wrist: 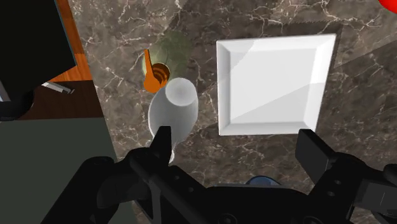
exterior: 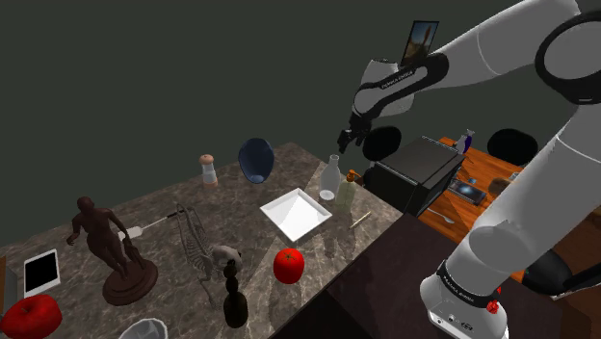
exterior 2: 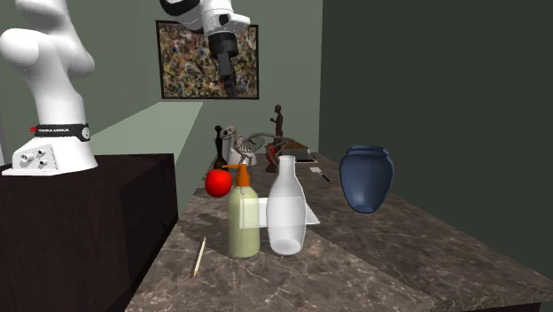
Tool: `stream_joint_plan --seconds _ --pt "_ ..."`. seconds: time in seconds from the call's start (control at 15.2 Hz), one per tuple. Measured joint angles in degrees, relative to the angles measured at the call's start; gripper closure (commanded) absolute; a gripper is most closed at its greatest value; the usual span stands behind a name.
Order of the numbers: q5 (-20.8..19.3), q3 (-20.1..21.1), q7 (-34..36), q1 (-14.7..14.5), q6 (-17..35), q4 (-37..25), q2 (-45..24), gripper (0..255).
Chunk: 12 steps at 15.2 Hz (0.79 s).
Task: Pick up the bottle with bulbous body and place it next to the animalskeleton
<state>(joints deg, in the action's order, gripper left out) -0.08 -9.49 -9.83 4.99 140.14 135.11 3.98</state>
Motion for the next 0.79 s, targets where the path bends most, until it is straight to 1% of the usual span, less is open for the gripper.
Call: stream_joint_plan --seconds 0.26,0.46,0.59,0.79 --pt "3.1 -1.0 -4.2 1.0 4.9 -3.9 -8.3 0" --pt "6.0 -0.8 -7.0 1.9 8.0 -8.1 -15.3 0" --pt "7.7 -0.4 -9.1 3.0 9.6 -10.6 -19.3 0" --pt "10.1 0.5 -11.8 5.0 11.0 -16.5 -26.3 0"
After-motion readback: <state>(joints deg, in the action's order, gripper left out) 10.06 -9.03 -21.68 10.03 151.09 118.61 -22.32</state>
